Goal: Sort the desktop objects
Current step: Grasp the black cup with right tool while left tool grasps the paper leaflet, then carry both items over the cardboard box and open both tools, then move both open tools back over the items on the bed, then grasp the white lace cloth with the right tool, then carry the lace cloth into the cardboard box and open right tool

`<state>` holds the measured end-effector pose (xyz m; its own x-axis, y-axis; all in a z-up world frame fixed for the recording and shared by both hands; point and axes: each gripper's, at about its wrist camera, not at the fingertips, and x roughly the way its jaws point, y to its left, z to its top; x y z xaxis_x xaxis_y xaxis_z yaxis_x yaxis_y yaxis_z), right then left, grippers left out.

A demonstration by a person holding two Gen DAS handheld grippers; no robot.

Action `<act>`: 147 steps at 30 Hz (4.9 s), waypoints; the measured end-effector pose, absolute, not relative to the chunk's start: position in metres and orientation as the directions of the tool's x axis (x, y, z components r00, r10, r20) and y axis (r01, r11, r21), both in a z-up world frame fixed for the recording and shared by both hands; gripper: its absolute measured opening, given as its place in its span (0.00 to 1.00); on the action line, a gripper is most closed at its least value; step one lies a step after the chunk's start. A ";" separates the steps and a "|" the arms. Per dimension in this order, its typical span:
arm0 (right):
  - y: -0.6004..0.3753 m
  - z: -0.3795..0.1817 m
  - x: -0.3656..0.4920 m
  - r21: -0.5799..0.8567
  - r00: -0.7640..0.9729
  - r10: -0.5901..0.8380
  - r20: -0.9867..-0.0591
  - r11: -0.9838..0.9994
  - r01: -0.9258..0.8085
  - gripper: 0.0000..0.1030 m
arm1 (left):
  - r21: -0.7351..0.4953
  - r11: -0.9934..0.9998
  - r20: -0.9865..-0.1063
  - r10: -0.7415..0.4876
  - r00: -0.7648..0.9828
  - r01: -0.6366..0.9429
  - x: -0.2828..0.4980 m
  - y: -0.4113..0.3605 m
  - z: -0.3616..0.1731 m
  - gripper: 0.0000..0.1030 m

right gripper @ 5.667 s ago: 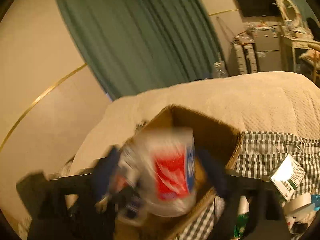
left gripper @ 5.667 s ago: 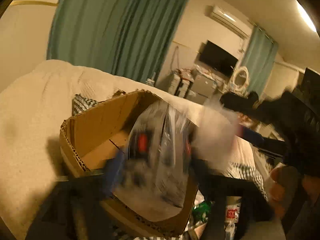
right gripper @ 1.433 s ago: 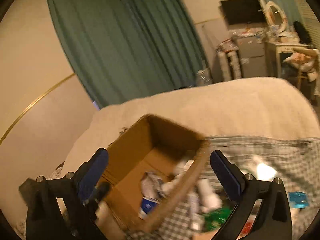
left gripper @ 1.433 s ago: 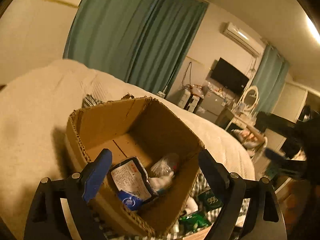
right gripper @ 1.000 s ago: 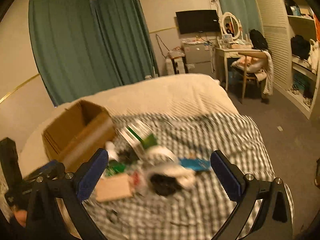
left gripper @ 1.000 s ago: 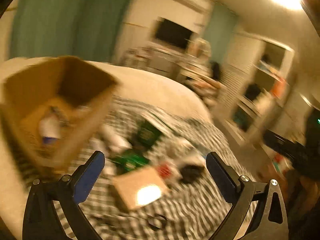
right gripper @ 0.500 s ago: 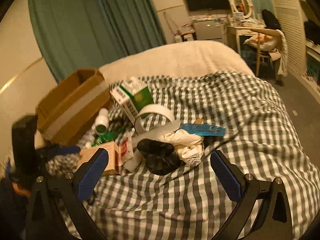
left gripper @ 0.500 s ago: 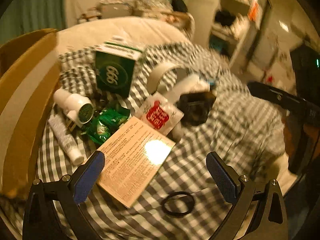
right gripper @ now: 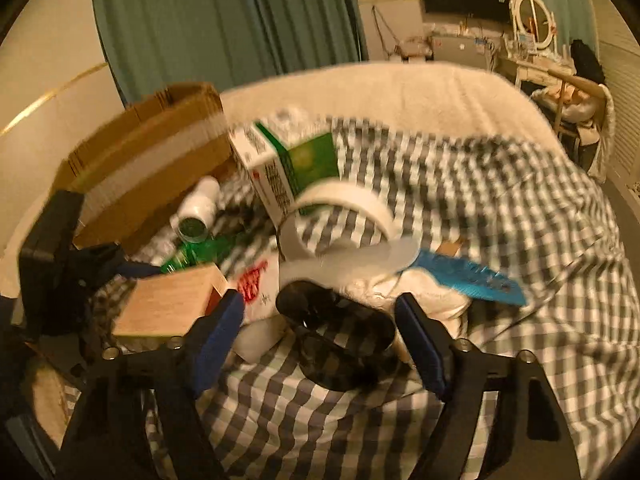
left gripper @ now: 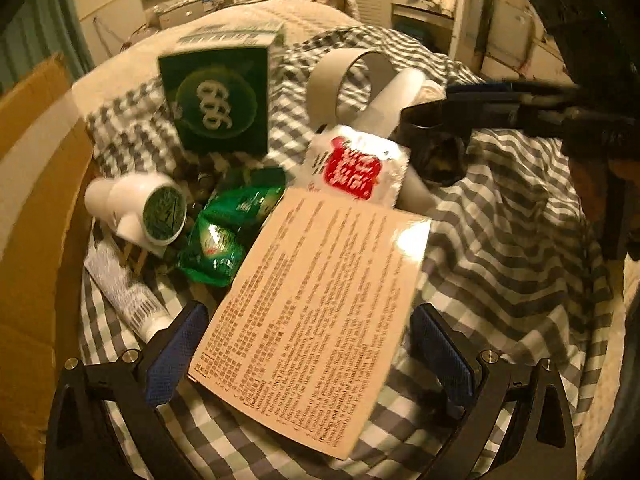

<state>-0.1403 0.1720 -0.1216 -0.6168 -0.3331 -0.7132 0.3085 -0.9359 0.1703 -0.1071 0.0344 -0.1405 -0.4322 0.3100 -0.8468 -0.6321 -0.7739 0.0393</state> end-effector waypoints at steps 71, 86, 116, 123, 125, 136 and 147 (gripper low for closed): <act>0.116 0.093 -0.105 0.197 -0.807 -0.336 -0.486 -0.942 0.273 0.71 | -0.334 -0.939 -0.481 0.099 -0.871 0.077 -0.080 -0.145 0.062 1.00; 0.247 -0.029 -0.052 0.240 -0.746 -0.224 -0.627 -0.967 0.089 0.71 | -0.226 -0.974 -0.788 0.172 -0.591 0.018 -0.015 0.018 -0.071 1.00; 0.215 -0.145 -0.148 0.196 -0.568 -0.247 -0.785 -0.969 0.151 0.59 | -0.109 -0.992 -0.865 0.124 -0.485 -0.059 -0.047 0.048 -0.120 0.08; 0.235 -0.111 -0.126 0.184 -0.651 -0.212 -0.729 -0.977 0.111 0.12 | -0.156 -0.987 -0.834 0.144 -0.533 -0.023 -0.049 0.036 -0.110 0.05; 0.242 -0.098 -0.113 0.195 -0.674 -0.214 -0.707 -0.975 0.106 0.11 | -0.186 -0.982 -0.808 0.165 -0.566 -0.021 -0.045 0.031 -0.099 0.05; 0.254 -0.050 -0.055 0.225 -0.742 -0.216 -0.635 -0.970 0.089 0.11 | -0.245 -0.969 -0.704 0.192 -0.683 -0.019 -0.034 0.008 -0.042 0.05; 0.211 -0.008 -0.027 0.174 -0.708 -0.258 -0.657 -0.966 0.190 0.11 | -0.283 -0.955 -0.602 0.248 -0.759 -0.088 -0.050 -0.020 0.034 0.05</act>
<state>-0.0266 0.2107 -0.0079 -0.7081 -0.2576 -0.6574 0.1895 -0.9662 0.1745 -0.0499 -0.0201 0.0335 -0.7588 0.2483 -0.6021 -0.0876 -0.9550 -0.2834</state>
